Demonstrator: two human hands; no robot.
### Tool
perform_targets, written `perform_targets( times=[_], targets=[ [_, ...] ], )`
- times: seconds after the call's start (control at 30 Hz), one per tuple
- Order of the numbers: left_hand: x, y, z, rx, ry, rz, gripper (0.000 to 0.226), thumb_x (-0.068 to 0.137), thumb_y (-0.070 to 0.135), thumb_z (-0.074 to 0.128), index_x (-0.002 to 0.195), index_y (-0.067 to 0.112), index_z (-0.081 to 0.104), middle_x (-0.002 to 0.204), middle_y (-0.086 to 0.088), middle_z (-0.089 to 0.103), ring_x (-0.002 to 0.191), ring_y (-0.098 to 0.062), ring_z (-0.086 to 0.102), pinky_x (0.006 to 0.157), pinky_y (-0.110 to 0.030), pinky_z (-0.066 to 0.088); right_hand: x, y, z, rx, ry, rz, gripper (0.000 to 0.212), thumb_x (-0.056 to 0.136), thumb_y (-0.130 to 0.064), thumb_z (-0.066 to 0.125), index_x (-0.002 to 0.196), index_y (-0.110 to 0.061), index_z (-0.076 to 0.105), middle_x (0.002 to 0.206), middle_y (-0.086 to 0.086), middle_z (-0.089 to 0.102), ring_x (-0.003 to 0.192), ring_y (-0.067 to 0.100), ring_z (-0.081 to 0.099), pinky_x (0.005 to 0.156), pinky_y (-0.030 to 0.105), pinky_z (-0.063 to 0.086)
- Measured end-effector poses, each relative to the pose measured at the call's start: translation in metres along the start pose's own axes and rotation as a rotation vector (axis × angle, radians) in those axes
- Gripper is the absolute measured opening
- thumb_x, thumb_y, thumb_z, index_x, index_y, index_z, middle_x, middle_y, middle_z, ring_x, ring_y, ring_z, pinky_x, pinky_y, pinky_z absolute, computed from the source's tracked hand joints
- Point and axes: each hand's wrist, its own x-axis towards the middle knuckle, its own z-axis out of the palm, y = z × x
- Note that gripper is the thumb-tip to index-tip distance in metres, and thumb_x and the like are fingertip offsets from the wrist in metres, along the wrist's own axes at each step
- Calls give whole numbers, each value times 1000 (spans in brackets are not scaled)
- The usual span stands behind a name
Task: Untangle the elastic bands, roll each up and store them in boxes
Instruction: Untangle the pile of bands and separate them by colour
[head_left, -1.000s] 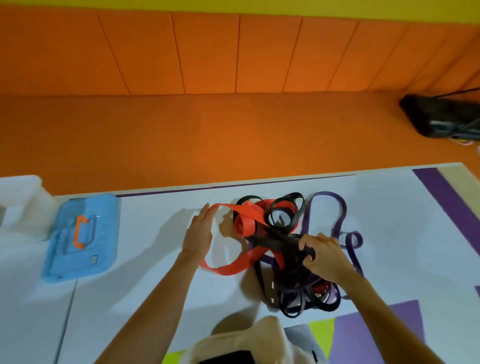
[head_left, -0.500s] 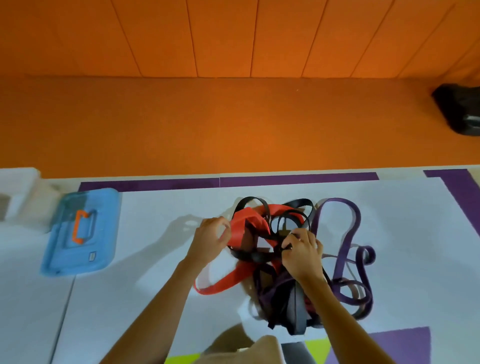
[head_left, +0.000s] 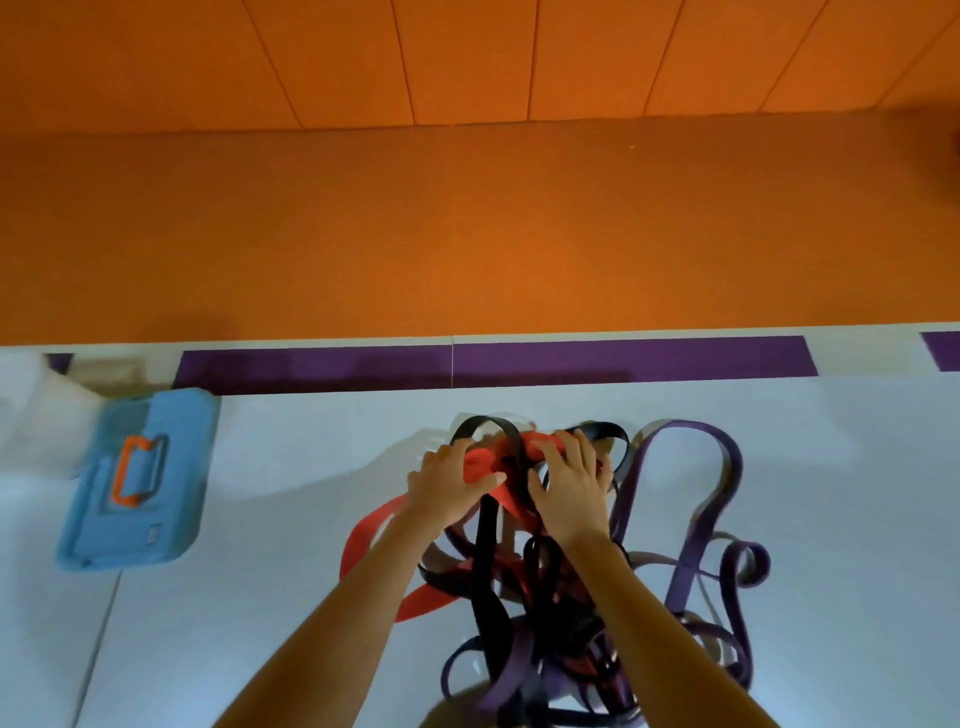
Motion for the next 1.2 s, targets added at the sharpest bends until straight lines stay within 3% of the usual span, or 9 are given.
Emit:
perform_targets(
  times=[0.1,0.23,0.37,0.47,0.57,0.67,0.87,1.0,1.2],
  targets=[
    [0,-2,6,-59,82,-70,70,89,65,68,147,28,50,135,-2,58,134,-29,50,109,-51,47,25,-2,6,4,-134,25,61,105,-52,49,159,-27,36,165,0,38,159,25,20,126,65,3],
    [-13,-13,12,-107,83,-38,60,88,52,75,140,28,56,125,2,63,122,-22,61,98,-35,52,45,-9,13,-56,-240,34,54,96,-48,64,146,-32,50,151,1,43,148,27,35,124,70,9],
    [-24,-17,15,4,277,31,69,92,63,65,151,33,46,152,3,48,144,-23,44,116,-49,41,35,3,9,39,-270,-65,41,88,-30,73,127,-37,64,146,0,39,145,29,32,123,62,19],
    [-18,-9,11,28,449,256,64,98,62,54,154,34,44,166,4,36,156,-22,29,126,-55,24,3,16,7,17,-233,-191,38,88,-43,71,126,-39,65,145,-3,40,140,27,36,114,53,35],
    [-5,-5,6,172,136,363,68,99,66,53,159,39,36,169,7,32,160,-22,22,128,-65,9,-27,27,2,11,-285,-219,53,81,-65,68,130,-44,62,140,-8,43,135,22,41,111,46,38],
    [-5,-12,10,259,-145,332,81,93,62,65,161,40,28,167,4,33,158,-26,23,123,-64,17,-47,36,-6,22,-329,-204,52,88,-59,70,136,-40,62,153,-7,40,141,24,41,116,47,36],
    [-11,-14,3,360,85,285,59,91,53,71,141,35,47,150,5,48,137,-27,49,111,-58,38,-71,52,-21,54,-119,123,26,102,-28,63,126,-20,67,146,7,48,124,31,58,101,44,52],
    [-10,-6,5,436,77,208,73,96,54,65,155,26,33,161,0,38,150,-29,37,121,-69,27,-82,67,-35,35,-172,285,22,105,-30,50,92,-18,63,97,3,66,85,25,66,76,45,58],
    [-3,14,22,453,74,420,72,94,20,68,157,29,34,175,-4,11,164,-29,3,124,-71,-1,-69,69,-48,41,-254,364,36,104,-19,47,68,-16,46,87,13,65,86,34,64,75,44,51]
  ],
)
